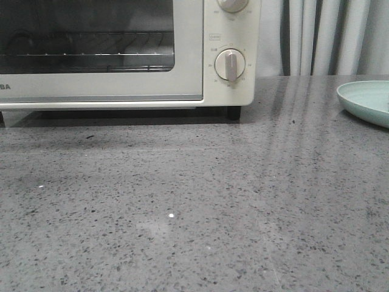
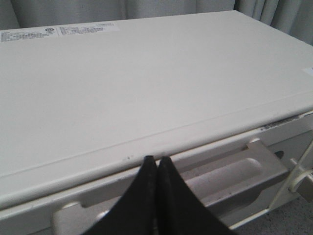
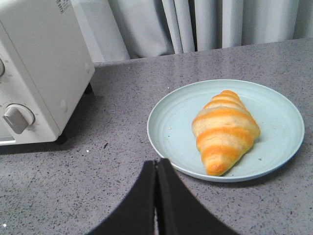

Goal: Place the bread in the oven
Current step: 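Hook the door handle with the left gripper and pull it down open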

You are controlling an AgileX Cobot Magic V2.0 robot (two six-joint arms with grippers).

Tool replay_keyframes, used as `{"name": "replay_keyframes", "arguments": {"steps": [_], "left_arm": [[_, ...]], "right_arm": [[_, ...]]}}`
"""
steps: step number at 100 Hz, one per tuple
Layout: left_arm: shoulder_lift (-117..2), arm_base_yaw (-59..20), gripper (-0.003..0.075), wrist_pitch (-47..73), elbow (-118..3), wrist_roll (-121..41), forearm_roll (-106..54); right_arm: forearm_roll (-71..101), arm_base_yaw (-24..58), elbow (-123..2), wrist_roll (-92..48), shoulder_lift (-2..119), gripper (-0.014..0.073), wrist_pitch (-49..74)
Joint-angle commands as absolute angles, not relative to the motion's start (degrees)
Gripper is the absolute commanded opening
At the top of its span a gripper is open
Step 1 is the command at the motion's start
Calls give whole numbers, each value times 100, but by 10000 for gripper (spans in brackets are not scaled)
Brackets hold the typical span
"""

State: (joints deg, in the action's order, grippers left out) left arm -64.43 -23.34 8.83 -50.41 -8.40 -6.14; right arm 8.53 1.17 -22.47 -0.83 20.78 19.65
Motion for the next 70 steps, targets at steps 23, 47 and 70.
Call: {"name": "replay_keyframes", "arguments": {"steps": [23, 47, 70], "left_arm": [[-5172, -2287, -21, 2513, -3989, -824, -650], [-4785, -2287, -21, 3454, -3844, -824, -650], [-4782, -2287, -21, 3602, -3614, -824, -638]], "right_arm": [[868, 122, -2463, -131, 2158, -69, 1468], [868, 122, -2463, -131, 2158, -69, 968], [980, 122, -2463, -131, 2158, -69, 786]]}}
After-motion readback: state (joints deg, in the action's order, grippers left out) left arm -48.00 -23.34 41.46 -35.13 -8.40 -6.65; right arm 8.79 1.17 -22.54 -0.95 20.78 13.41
